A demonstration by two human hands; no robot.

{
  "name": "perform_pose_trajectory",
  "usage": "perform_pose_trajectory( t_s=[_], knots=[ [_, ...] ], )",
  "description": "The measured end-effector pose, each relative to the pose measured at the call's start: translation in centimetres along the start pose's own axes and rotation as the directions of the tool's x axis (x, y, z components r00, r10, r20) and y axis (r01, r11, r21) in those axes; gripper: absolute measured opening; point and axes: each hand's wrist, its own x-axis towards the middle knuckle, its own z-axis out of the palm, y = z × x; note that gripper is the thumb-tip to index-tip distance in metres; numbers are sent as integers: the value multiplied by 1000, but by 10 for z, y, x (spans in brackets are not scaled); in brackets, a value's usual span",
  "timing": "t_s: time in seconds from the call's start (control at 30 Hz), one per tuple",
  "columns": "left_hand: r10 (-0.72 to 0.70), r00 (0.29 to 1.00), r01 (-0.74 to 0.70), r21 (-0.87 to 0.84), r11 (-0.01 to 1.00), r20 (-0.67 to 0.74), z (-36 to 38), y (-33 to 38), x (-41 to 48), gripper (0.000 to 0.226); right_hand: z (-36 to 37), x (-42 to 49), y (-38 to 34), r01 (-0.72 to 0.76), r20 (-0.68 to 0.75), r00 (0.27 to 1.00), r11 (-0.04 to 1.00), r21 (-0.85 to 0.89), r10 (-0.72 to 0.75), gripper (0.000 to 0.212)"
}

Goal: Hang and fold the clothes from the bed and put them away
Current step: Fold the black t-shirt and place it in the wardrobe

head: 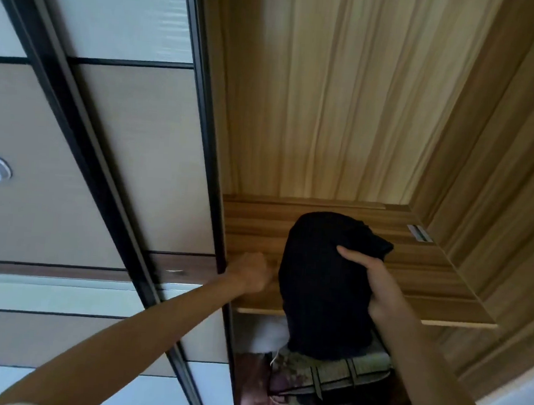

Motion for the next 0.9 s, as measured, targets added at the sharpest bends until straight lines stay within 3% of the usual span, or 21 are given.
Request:
perform_pose_trajectory(
  t_s=[0.03, 0.07, 0.13, 0.2, 0.33, 0.4, 0.47, 0.53, 0.63, 0.7, 0.83, 0.9],
  knots=[
    [-20, 996, 52, -352, 934, 92, -2, -8, 2, 55, 4, 5, 0, -8, 14, 1000, 1000, 16, 8, 33],
    [-30, 991, 102, -578, 810, 132, -2, -17, 5, 68, 10, 10, -1, -16, 33, 999, 999, 33, 14, 29],
    [-107, 990, 142, -758, 637, 96, -5, -34, 14, 77, 21, 21, -2, -25, 64, 998, 998, 57, 22, 24],
    [-211, 978, 116, -836, 536, 0, -11, -51, 22, 72, 32, 36, -3, -39, 88, 996, 997, 72, 33, 24],
    [-358, 933, 124, -910, 396, -29, -12, -71, 45, 64, 54, 75, 4, -118, 131, 986, 990, 76, 108, 27],
    [-330, 944, 137, -933, 332, 21, -5, -72, 56, 57, 66, 96, 11, -164, 186, 971, 984, 70, 149, 25],
    [-285, 956, 125, -976, 180, 70, 4, -70, 66, 51, 80, 116, 20, -210, 229, 954, 977, 48, 194, 22],
    [-313, 950, 47, -990, 134, 3, 2, -80, 69, 43, 95, 136, 30, -260, 250, 936, 966, 19, 247, 25],
    [-357, 934, 51, -988, 148, -5, -13, -108, 62, 77, 116, 164, 49, -323, 307, 901, 946, 8, 305, 35],
    [-296, 955, 82, -977, 198, 21, -21, -120, 49, 82, 124, 178, 65, -328, 359, 883, 944, 9, 304, 35],
    [-305, 951, 125, -829, 545, -57, -22, -129, 36, 74, 134, 219, 105, -298, 365, 872, 945, -135, 327, 55],
    [-415, 887, 162, -705, 690, -202, -16, -140, 45, 84, 131, 236, 129, -283, 293, 881, 910, -303, 372, 69]
  ],
)
